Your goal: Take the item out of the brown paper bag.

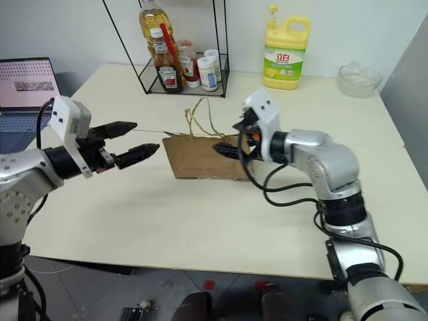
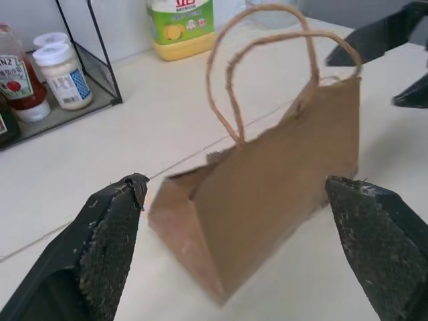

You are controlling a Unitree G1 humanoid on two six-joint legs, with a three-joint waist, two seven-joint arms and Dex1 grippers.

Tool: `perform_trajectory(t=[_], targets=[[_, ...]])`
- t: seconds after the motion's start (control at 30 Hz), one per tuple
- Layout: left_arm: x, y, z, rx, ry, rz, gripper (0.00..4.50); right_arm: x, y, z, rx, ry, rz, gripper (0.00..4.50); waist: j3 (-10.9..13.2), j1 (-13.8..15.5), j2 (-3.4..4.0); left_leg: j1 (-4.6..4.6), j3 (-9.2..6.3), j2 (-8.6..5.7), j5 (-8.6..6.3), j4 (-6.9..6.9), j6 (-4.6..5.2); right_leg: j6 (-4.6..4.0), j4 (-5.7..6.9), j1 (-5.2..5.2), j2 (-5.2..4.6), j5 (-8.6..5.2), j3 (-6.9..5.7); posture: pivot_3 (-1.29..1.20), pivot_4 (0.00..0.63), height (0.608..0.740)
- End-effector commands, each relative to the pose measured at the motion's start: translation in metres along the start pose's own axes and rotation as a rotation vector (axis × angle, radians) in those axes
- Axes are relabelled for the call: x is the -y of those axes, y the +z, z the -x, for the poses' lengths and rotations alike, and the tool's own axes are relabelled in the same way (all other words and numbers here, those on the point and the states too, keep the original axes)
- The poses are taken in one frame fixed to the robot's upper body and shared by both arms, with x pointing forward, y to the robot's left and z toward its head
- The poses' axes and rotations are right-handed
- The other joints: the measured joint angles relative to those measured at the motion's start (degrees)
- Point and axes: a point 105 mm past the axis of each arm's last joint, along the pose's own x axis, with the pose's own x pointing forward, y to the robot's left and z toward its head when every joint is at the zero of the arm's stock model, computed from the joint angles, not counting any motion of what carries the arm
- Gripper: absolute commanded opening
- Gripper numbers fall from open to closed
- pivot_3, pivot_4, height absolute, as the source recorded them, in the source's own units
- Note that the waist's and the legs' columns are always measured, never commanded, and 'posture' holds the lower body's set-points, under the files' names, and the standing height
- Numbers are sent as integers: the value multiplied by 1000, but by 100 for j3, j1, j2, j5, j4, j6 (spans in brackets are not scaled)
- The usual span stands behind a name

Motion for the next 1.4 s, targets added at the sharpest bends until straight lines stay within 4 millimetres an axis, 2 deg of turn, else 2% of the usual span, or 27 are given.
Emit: perform_trajectory(t=[0.03, 0.17, 0.27, 0.43, 0.57, 0.67, 0.8, 1.0, 1.23, 1.3, 1.4], targets=[[-29, 7, -10, -4, 38, -92, 4500, 5, 1, 30, 38, -60, 36, 4456, 0, 22, -1, 1, 0, 0, 0, 0, 0, 0, -2, 1, 0, 0, 1, 0, 150, 740], [-66, 14, -36, -1, 88, -151, 4500, 4, -17, 57, 59, -182, 6, 4456, 2, 101, -5, -2, -2, -1, 0, 0, 0, 0, -1, 1, 2, 0, -5, 0, 150, 740], [-80, 18, -58, -7, 104, -170, 4500, -4, -28, 68, 78, -243, -21, 3883, 3, 110, -6, -10, 1, -2, 0, 3, 0, 0, -3, -5, 2, 0, -1, 0, 150, 740], [-79, 22, -93, -34, 105, -229, 4500, -14, -37, 78, 83, -325, -24, 2141, 4, 87, -8, -26, -1, -4, 0, 5, 1, 0, -3, -18, 1, 0, -1, 0, 150, 740], [-72, 15, -117, -108, 129, -299, 4500, -29, -41, 80, 82, -352, -35, 664, 4, 71, -8, -45, -7, -5, 0, 13, 1, 1, 0, -33, 2, 0, -4, 0, 150, 740], [-58, 7, -129, -164, 69, -335, 4500, -36, -44, 79, 75, -354, -46, 664, 4, 58, -8, -48, -8, -7, 0, 13, 1, 1, 0, -34, 1, 0, -4, 0, 150, 740], [-34, -7, -136, -263, -131, -387, 4500, -34, -47, 78, 66, -374, -55, 664, 4, 50, -8, -48, -10, -7, 1, 14, 1, 1, 3, -34, 2, 0, -6, 0, 150, 740], [-12, -10, -124, -333, -400, -410, 4500, -33, -51, 76, 48, -350, -70, 664, 4, 10, -8, -48, -11, -7, 1, 13, 1, 1, 3, -34, 3, 0, -8, 0, 150, 740], [10, -7, -107, -342, -651, -455, 4500, -32, -74, 81, -40, -263, -27, 664, 5, -18, -9, -50, -15, -7, 1, 13, 2, 1, 1, -32, 3, 0, -9, 0, 150, 740], [19, -4, -104, -318, -717, -464, 4500, -32, -78, 84, -63, -215, -4, 1022, 5, -20, -9, -51, -14, -7, 1, 15, 1, 1, 1, -31, 3, 0, -8, 0, 150, 740], [31, -2, -100, -294, -760, -494, 4500, -34, -81, 85, -84, -154, 33, 1952, 5, -27, -9, -50, -18, -7, 2, 18, 3, 1, 4, -29, 3, 0, -9, 0, 150, 740]])
